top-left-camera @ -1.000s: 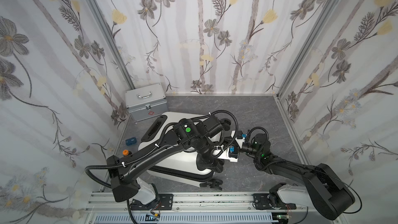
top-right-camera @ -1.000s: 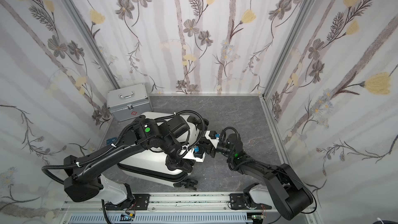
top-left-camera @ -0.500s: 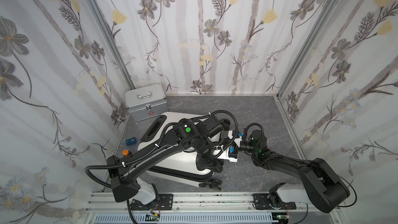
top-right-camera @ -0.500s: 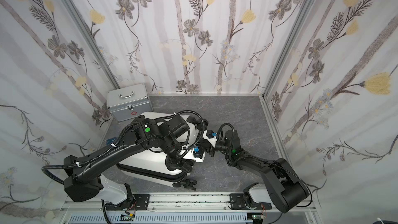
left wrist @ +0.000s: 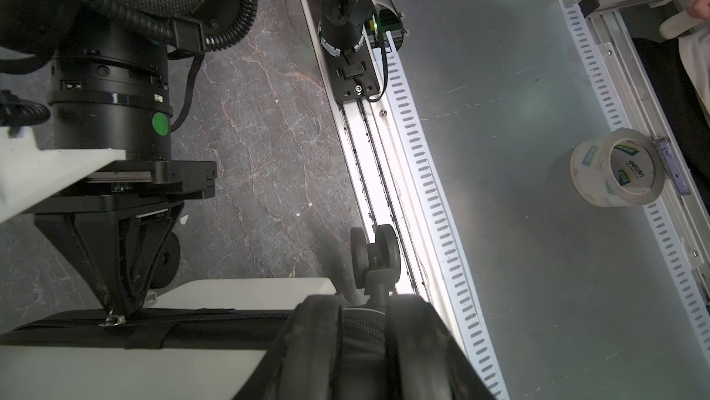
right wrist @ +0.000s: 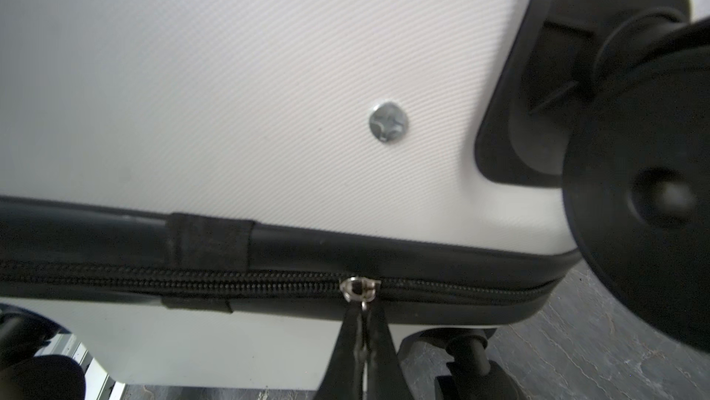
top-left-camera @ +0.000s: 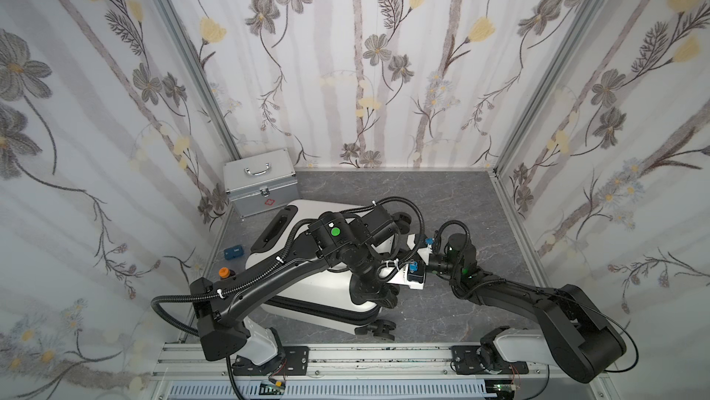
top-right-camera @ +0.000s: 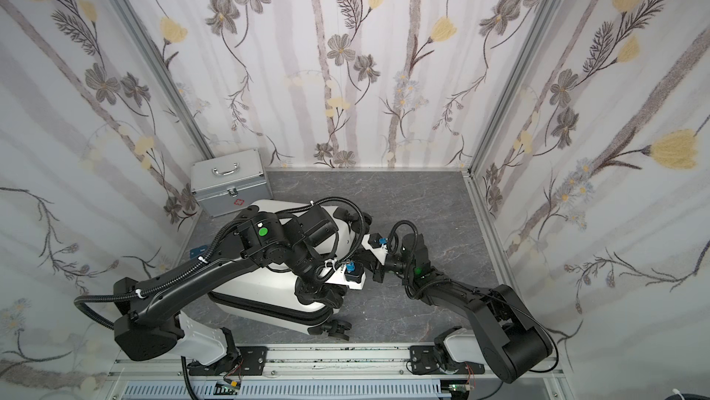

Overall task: Open the suitcase zippers
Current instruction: Unzip the zipper on the suitcase.

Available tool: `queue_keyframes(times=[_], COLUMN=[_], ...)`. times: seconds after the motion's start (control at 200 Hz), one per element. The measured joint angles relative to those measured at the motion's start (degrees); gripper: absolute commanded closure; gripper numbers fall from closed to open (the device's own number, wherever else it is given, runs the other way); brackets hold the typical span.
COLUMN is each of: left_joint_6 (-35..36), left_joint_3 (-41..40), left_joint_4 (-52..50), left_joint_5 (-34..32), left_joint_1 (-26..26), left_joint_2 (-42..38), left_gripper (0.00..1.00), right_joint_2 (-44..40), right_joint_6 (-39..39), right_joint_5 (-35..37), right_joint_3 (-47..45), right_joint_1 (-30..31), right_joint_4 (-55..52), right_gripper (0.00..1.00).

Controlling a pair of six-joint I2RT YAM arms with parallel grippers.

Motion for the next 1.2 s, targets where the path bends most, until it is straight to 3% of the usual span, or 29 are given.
queue_keyframes(times=[0.24,0.52,0.919,1.084,1.199], left_joint_6=[0.0,-0.4,-1.1,-1.6,-1.8], left_joint_3=[-0.1,-0.1,-0.9,-0.9,-0.9], left_joint_4=[2.8,2.8,4.9,5.7,6.1], left_joint_5=[0.5,0.2,0.9,-0.8,-2.1], left_joint_1=[-0.4,-1.3,-2.1,-2.7,-2.6], left_joint_2=[0.0,0.0,0.3,1.8,2.7], left_gripper=[0.90,0.90,0.90,0.92,0.92], right_joint_2=[2.4,10.6,14.9,14.0,10.0], right_joint_6=[8.9,13.6,11.6,10.5,10.5], right_joint_5=[1.3,2.8,3.6,5.4,9.4], right_joint_3=[-0.8,5.4,17.3,17.0,13.1], right_joint_1=[-6.2,-8.7,-9.7,-9.7,-9.8], right_joint_4=[11.0,15.9,3.0,-0.5,-1.6], right_gripper=[1.00,1.00,1.00,1.00,0.82])
